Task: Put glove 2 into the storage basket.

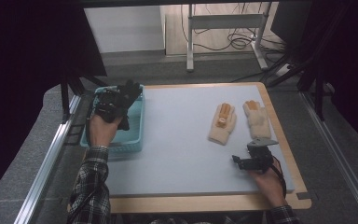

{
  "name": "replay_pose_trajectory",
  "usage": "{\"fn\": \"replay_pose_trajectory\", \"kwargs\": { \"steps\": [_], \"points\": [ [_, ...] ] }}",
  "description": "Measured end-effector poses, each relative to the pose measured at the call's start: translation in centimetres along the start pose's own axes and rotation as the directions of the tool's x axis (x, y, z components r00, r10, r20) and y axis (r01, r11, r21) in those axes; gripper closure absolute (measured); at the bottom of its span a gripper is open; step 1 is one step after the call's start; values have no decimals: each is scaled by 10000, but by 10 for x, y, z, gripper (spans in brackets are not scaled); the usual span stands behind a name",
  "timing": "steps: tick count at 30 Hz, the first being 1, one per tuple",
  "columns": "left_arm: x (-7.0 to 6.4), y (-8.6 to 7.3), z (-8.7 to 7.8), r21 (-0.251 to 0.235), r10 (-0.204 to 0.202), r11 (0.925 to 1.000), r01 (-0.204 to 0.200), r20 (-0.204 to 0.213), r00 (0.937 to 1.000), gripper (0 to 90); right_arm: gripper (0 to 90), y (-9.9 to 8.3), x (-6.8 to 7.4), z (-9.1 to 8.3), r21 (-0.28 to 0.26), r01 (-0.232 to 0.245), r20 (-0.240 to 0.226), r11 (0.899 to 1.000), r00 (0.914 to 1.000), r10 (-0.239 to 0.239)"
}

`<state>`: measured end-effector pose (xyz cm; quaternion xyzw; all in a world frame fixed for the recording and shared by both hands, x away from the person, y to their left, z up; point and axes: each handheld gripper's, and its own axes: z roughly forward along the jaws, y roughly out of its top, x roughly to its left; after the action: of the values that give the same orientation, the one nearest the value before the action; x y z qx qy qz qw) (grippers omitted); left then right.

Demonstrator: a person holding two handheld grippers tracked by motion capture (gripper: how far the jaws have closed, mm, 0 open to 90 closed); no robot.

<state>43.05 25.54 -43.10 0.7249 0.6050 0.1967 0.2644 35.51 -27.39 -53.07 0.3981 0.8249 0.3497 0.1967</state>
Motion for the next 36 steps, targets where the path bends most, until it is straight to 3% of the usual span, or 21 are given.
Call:
{"fn": "replay_pose_trajectory", "kwargs": {
  "steps": [1,2,3,6,12,15,17,19,20,27,32,33,35,36],
  "points": [
    [0,0,0,0,0,10000,0,0,10000,603,191,0,0,0,0,0,0,10000,10000,0],
    [11,-4,4,154,-202,9997,205,-192,9996,603,191,0,0,0,-2,0,0,10000,10000,0],
    [11,-4,4,154,-202,9997,205,-192,9996,602,191,0,0,0,-4,1,-1,10000,10000,-1],
    [28,-9,15,611,-474,9969,505,-513,9976,601,191,0,0,0,-7,0,-2,10000,10000,0],
    [38,-13,34,1126,-755,9903,810,-529,9957,596,191,0,0,0,-8,3,-1,10000,10000,-3],
    [42,-14,45,1407,-720,9868,804,-642,9953,592,191,0,0,0,-8,2,-1,10000,10000,-2],
    [45,-15,55,1745,-717,9806,896,-1064,9917,590,191,0,0,0,-17,-12,-3,10000,10000,12],
    [46,-15,58,1876,-734,9776,950,-1187,9902,587,191,0,0,0,-11,2,-2,10000,10000,-2],
    [49,-16,63,2130,-696,9719,1001,-1462,9868,587,191,0,0,0,-13,1,-2,10000,10000,-1],
    [57,-18,72,2688,-436,9582,982,-2021,9784,560,191,0,0,0,-17,-11,-4,10000,10000,11],
    [57,-20,74,2873,186,9566,496,-2301,9730,451,191,0,0,0,-12,3,-1,10000,10000,-3],
    [57,-19,74,2858,189,9570,489,-2300,9730,378,191,0,0,0,-13,4,-1,10000,10000,-4],
    [57,-17,72,2931,141,9549,477,-2050,9787,310,191,0,0,0,-11,3,1,10000,10000,-3],
    [57,-16,69,2761,56,9600,475,-1884,9821,246,191,0,0,0,-11,15,3,10000,10000,-15]
  ]
}}
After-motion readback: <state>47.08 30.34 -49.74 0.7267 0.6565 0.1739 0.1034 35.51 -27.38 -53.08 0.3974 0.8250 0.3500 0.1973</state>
